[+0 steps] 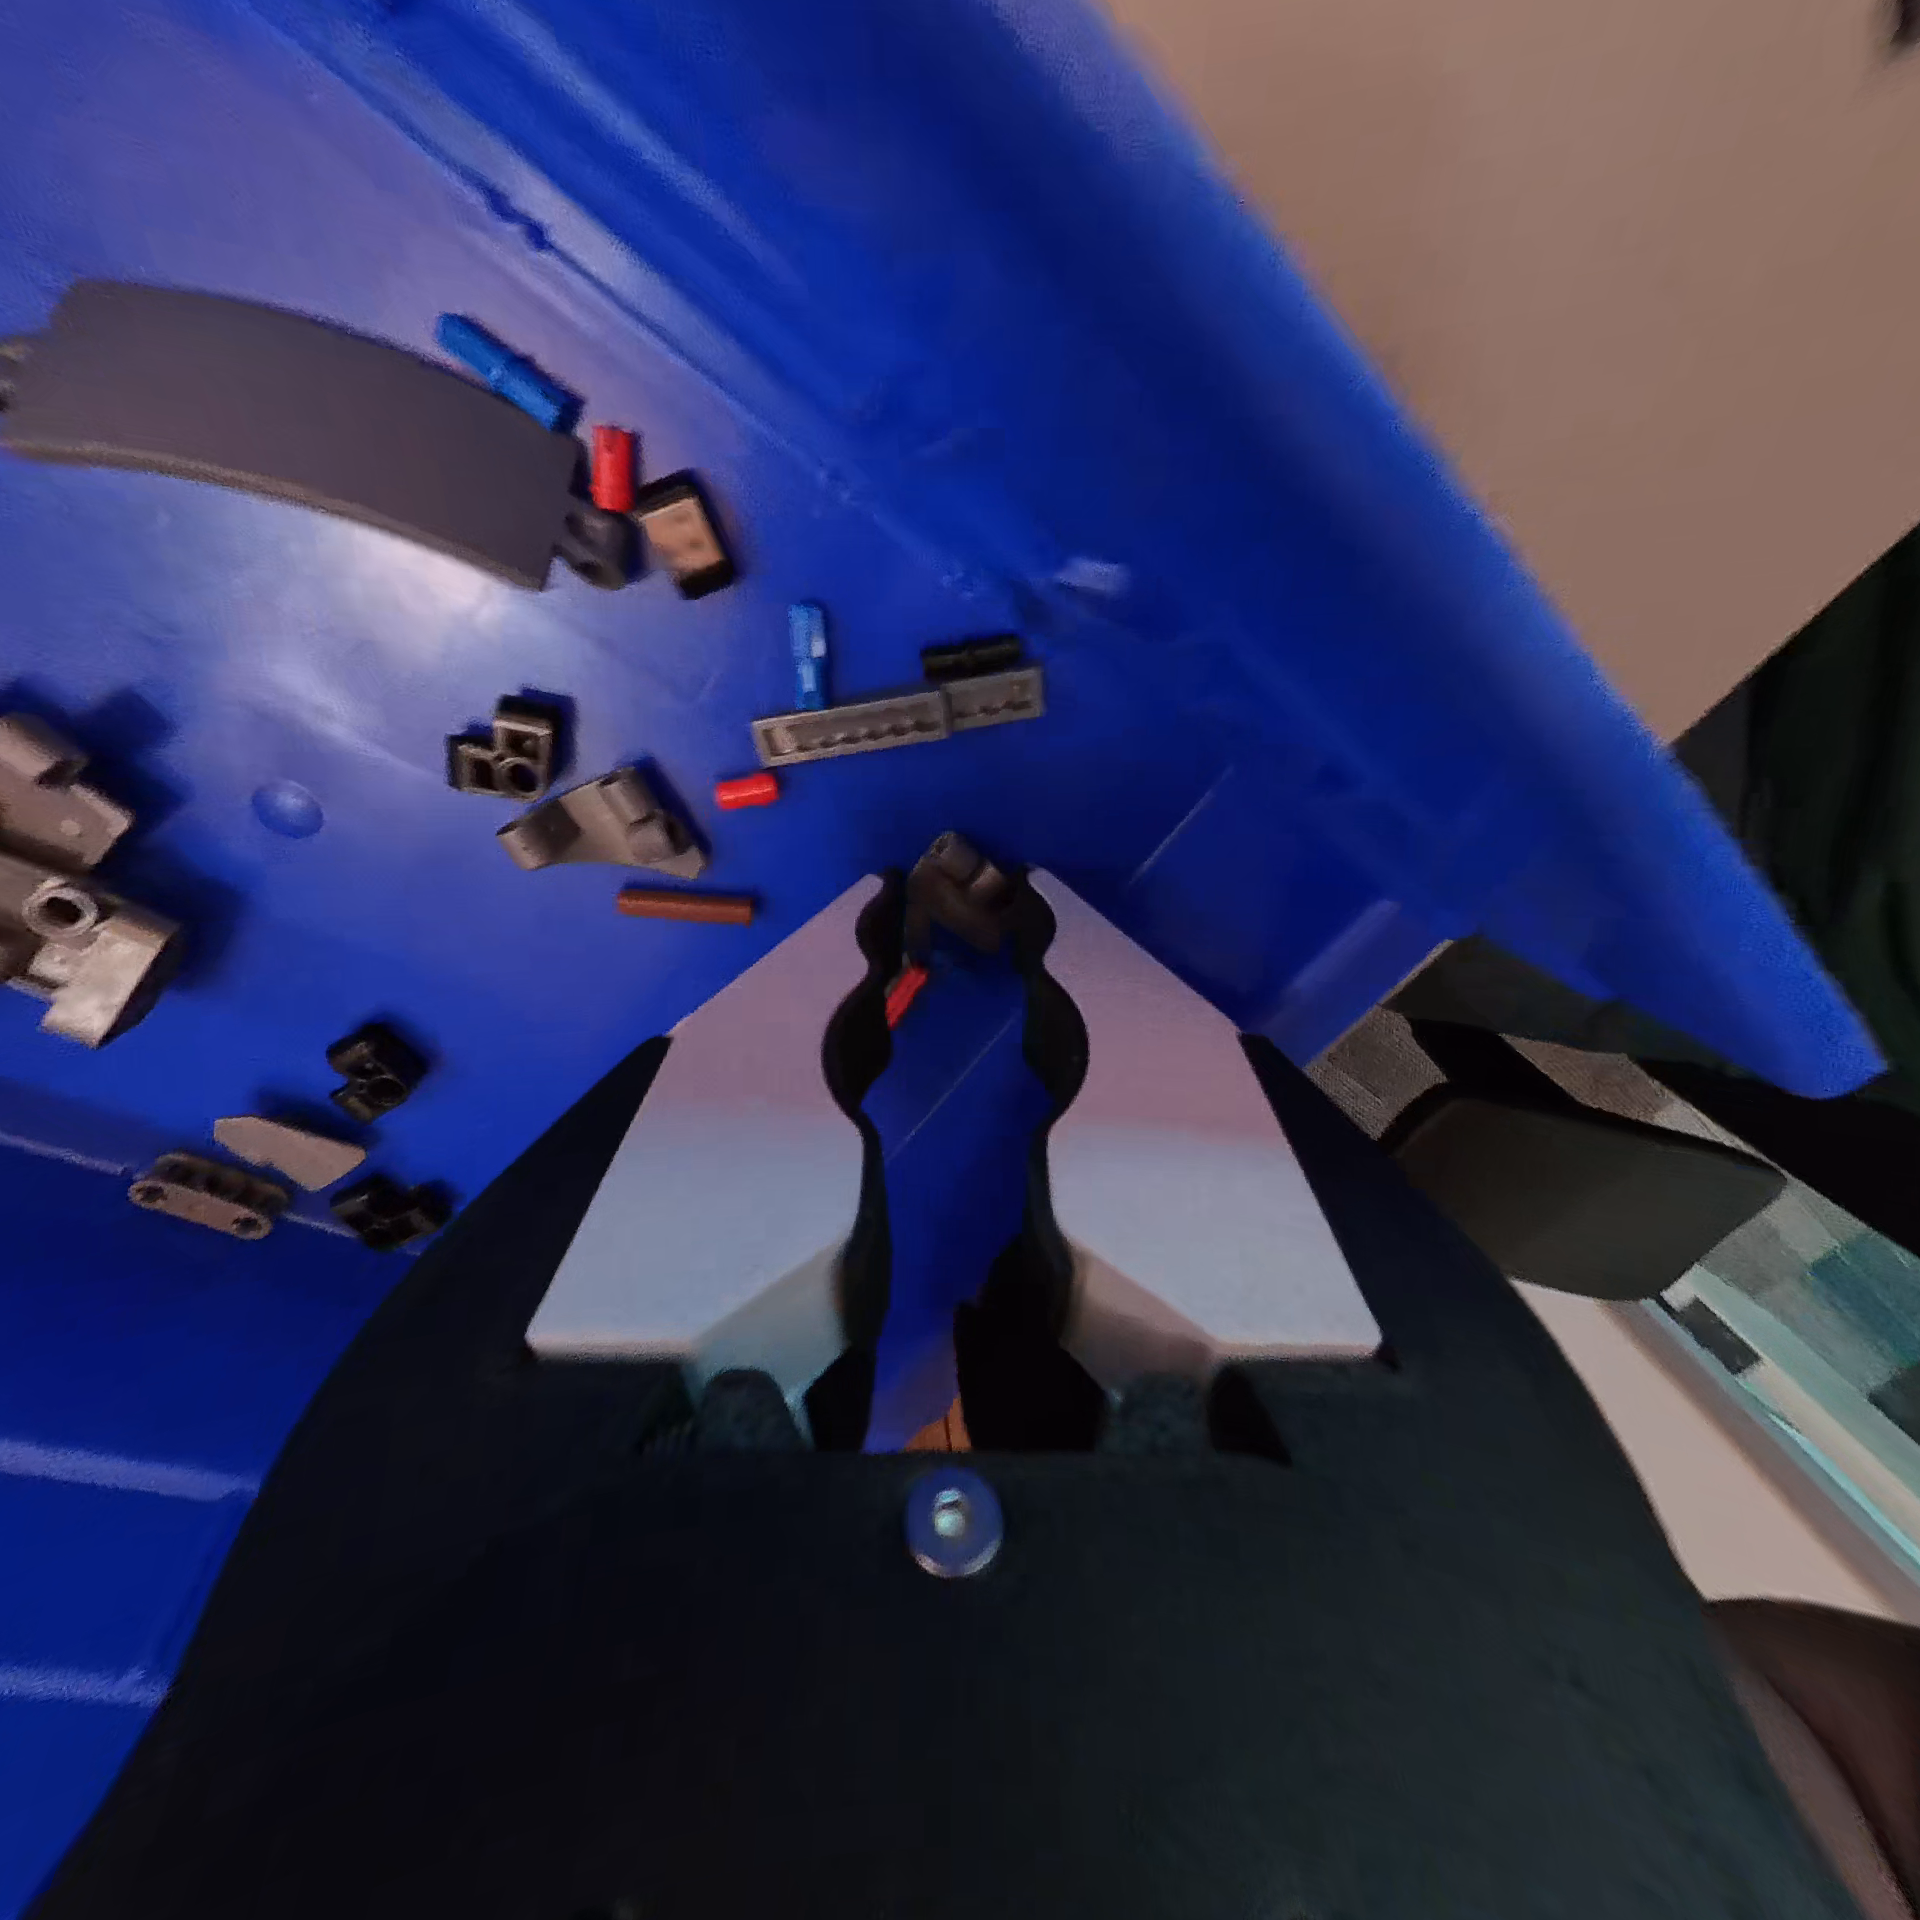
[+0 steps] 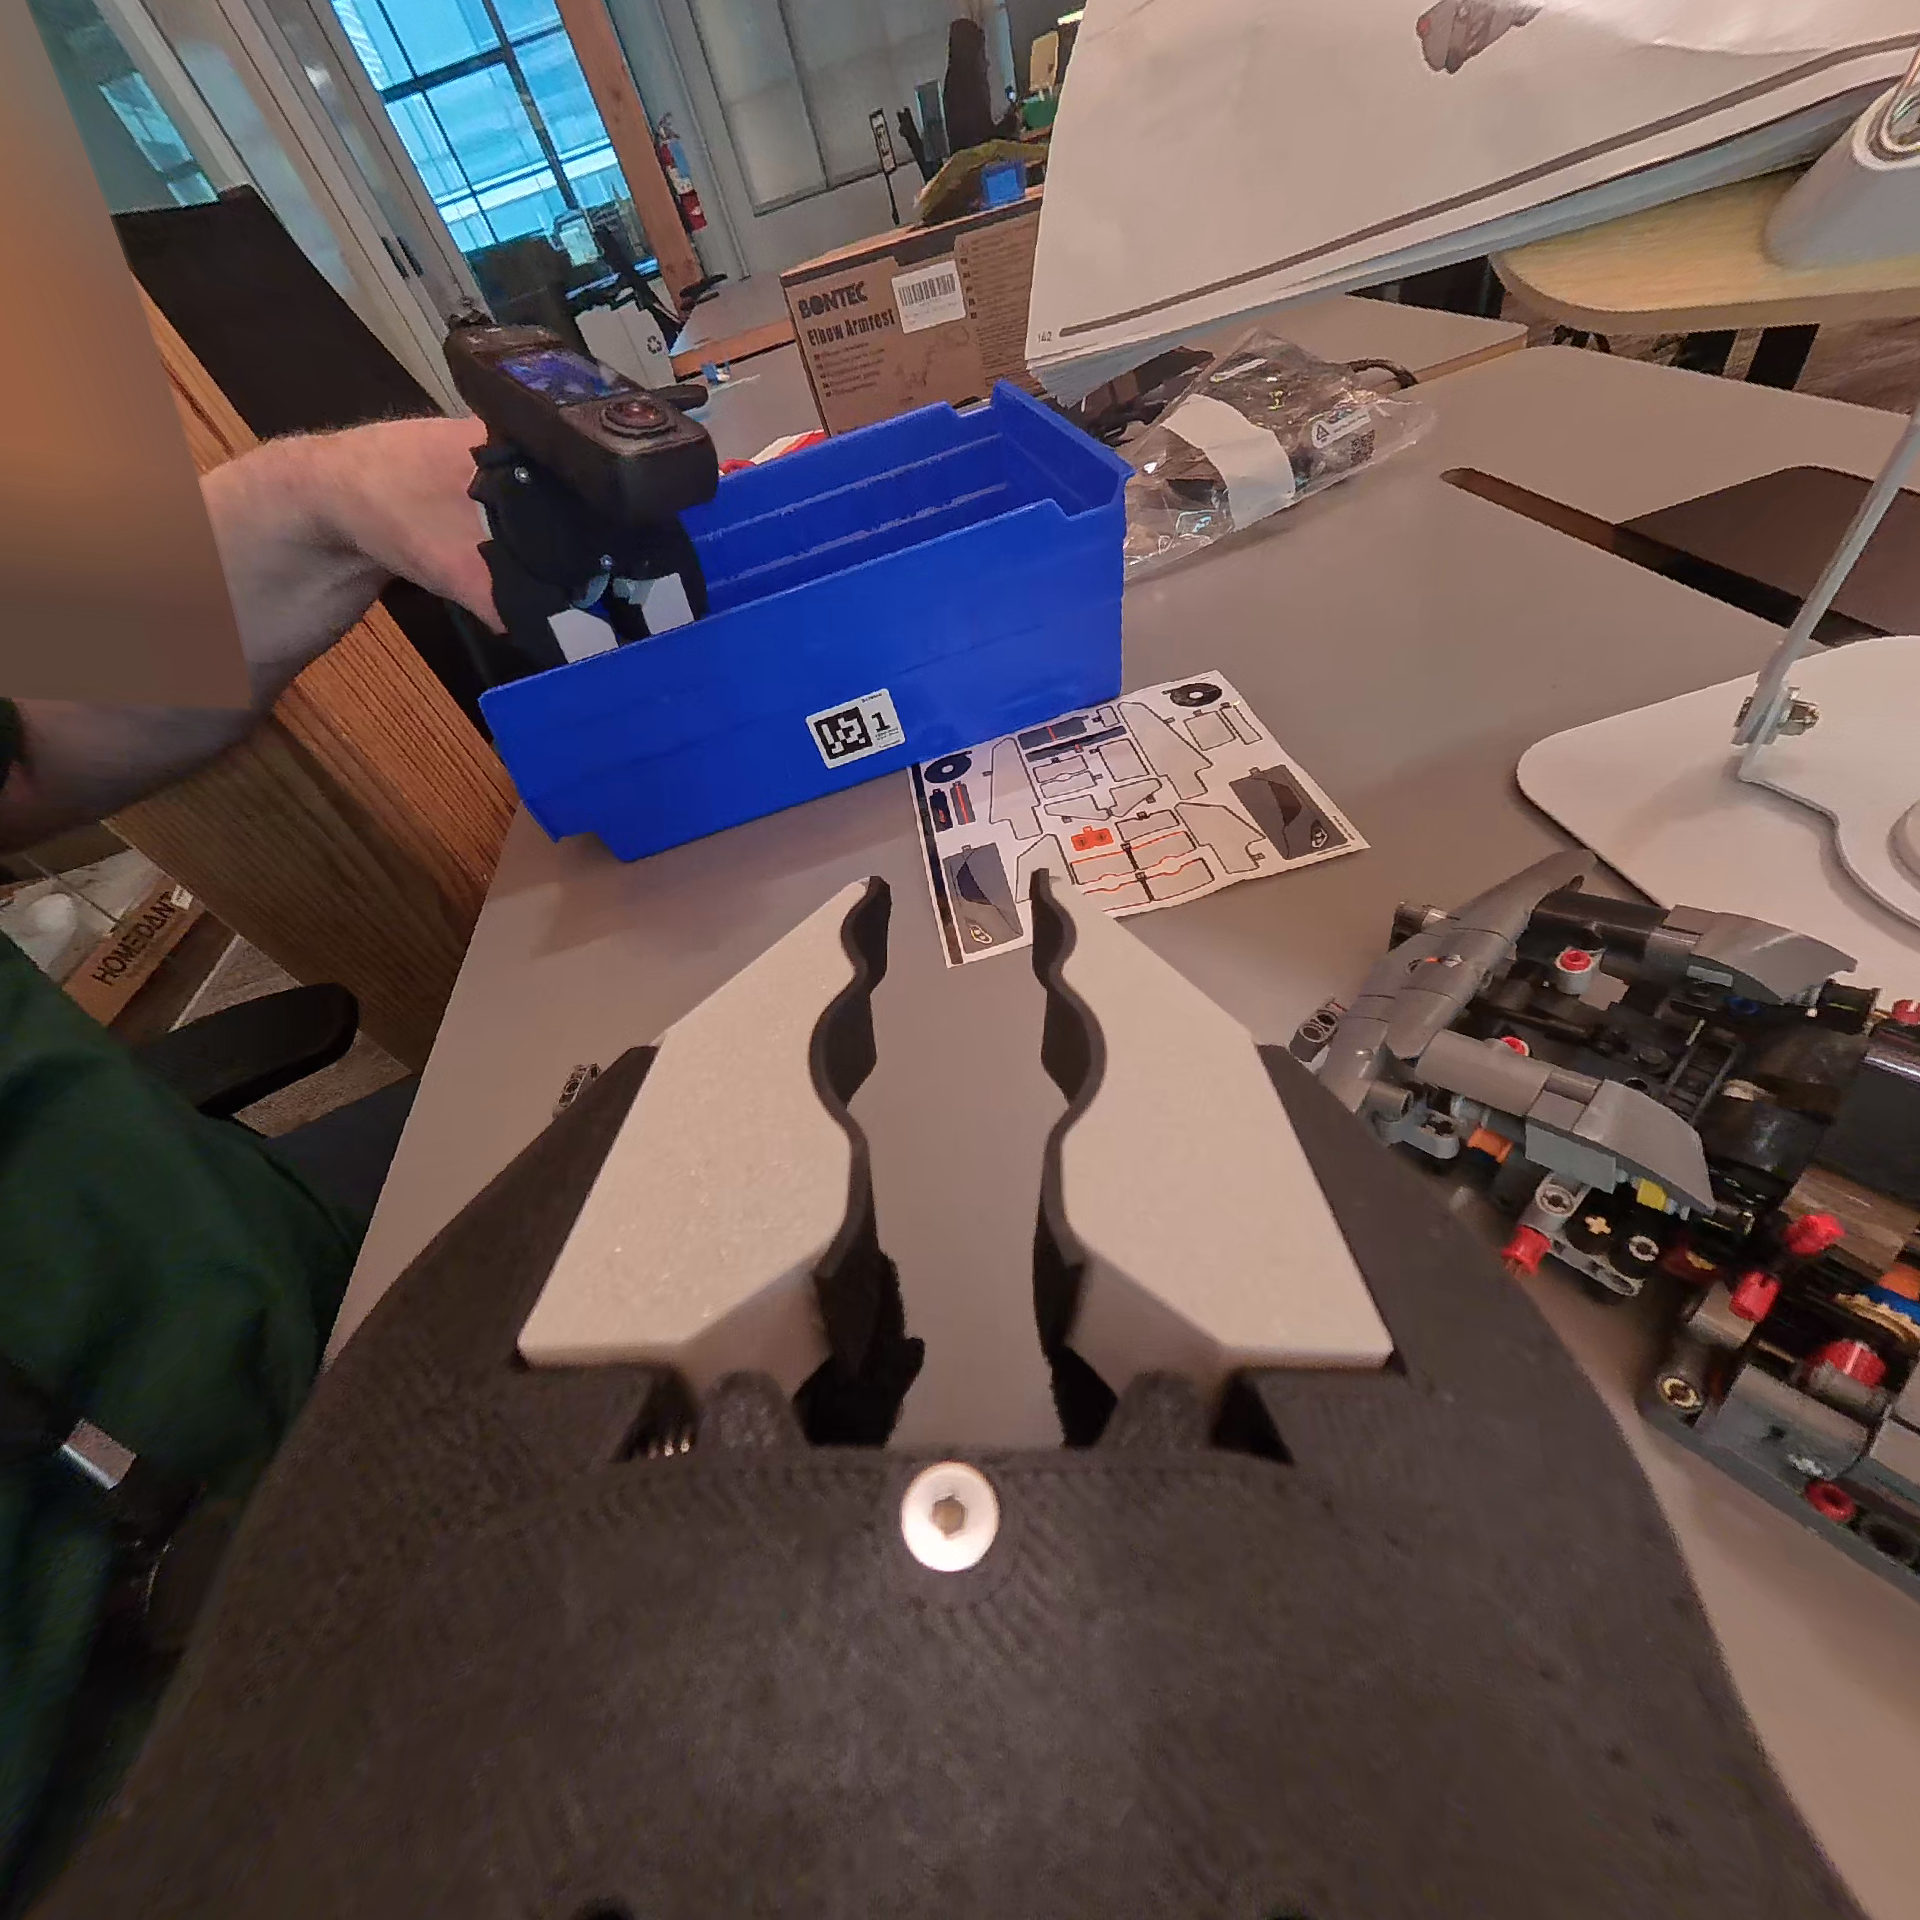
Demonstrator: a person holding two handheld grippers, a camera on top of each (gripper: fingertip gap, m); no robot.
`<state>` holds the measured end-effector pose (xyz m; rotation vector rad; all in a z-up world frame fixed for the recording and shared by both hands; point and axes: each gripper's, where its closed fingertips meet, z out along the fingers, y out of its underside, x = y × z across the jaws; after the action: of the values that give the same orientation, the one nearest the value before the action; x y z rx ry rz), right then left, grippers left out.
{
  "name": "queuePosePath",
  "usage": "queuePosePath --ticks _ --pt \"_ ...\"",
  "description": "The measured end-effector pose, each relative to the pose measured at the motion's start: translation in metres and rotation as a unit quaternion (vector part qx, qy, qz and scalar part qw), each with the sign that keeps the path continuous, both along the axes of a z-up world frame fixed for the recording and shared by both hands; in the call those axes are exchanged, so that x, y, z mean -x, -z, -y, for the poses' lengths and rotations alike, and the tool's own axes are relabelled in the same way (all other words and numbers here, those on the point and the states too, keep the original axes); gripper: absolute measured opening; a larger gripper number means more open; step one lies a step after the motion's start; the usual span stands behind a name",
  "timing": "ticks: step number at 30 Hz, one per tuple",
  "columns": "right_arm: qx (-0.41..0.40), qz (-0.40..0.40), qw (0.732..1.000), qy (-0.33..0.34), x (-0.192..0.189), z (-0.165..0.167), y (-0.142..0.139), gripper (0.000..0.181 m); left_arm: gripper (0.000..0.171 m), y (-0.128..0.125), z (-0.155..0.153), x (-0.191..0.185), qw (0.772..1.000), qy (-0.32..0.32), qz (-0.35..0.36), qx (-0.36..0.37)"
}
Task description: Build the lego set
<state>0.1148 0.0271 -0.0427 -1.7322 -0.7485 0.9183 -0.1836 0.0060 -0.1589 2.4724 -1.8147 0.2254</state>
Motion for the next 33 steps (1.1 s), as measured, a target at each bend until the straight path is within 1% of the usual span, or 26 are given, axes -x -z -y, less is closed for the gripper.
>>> queuePosePath --ticks 3,6,8,12,14,16,18,19,21,22,24,26,28,30,33 --pt "0.000 0.001 1.000 -0.001 0.001 0.001 0.000 0.026 0.018 -0.004 -0.014 0.001 0.999 -0.018 0.016 -0.026" --pt "-0.001 0.000 1.000 -0.002 0.002 0.001 -0.001 0.025 0.018 -0.016 -0.029 0.004 0.997 -0.045 0.039 -0.056" --pt "-0.002 -0.001 1.000 -0.003 0.002 0.001 -0.001 0.025 0.018 -0.033 -0.038 0.002 0.993 -0.058 0.066 -0.079" --pt "-0.004 -0.003 1.000 -0.006 0.004 0.003 -0.003 0.026 0.018 -0.081 -0.048 -0.011 0.983 -0.061 0.114 -0.128" --pt "-0.008 -0.002 1.000 -0.009 0.005 0.006 -0.006 0.026 0.018 -0.109 -0.051 -0.023 0.977 -0.050 0.131 -0.160" --pt "-0.017 0.000 1.000 -0.007 0.005 0.007 -0.009 0.026 0.018 -0.133 -0.043 -0.046 0.973 -0.025 0.154 -0.172" --pt "-0.021 0.003 1.000 -0.004 0.004 0.007 -0.010 0.026 0.017 -0.148 -0.029 -0.078 0.969 0.009 0.178 -0.173" --pt "-0.021 0.005 1.000 -0.001 0.003 0.007 -0.010 0.026 0.018 -0.149 -0.019 -0.097 0.968 0.028 0.186 -0.168" --pt "-0.026 0.004 1.000 0.006 -0.001 0.005 -0.011 0.026 0.018 -0.140 0.001 -0.138 0.966 0.060 0.204 -0.148" --pt "-0.026 0.001 1.000 0.008 -0.002 0.005 -0.012 0.026 0.018 -0.129 0.013 -0.155 0.968 0.079 0.199 -0.132" --pt "-0.028 -0.002 1.000 0.014 -0.006 0.004 -0.014 0.026 0.018 -0.105 0.025 -0.187 0.968 0.099 0.192 -0.125" --pt "-0.027 -0.005 0.999 0.022 -0.011 0.002 -0.015 0.026 0.018 -0.078 0.044 -0.215 0.970 0.117 0.194 -0.084" --pt "-0.027 -0.010 0.999 0.027 -0.015 0.000 -0.016 0.026 0.018 -0.054 0.048 -0.234 0.971 0.124 0.188 -0.076" --pt "-0.024 -0.016 0.999 0.031 -0.018 -0.001 -0.017 0.026 0.018 -0.039 0.054 -0.253 0.971 0.115 0.205 -0.051" --pt "-0.021 -0.020 0.999 0.031 -0.019 -0.001 -0.017 0.026 0.018 -0.016 0.053 -0.261 0.975 0.112 0.186 -0.042"
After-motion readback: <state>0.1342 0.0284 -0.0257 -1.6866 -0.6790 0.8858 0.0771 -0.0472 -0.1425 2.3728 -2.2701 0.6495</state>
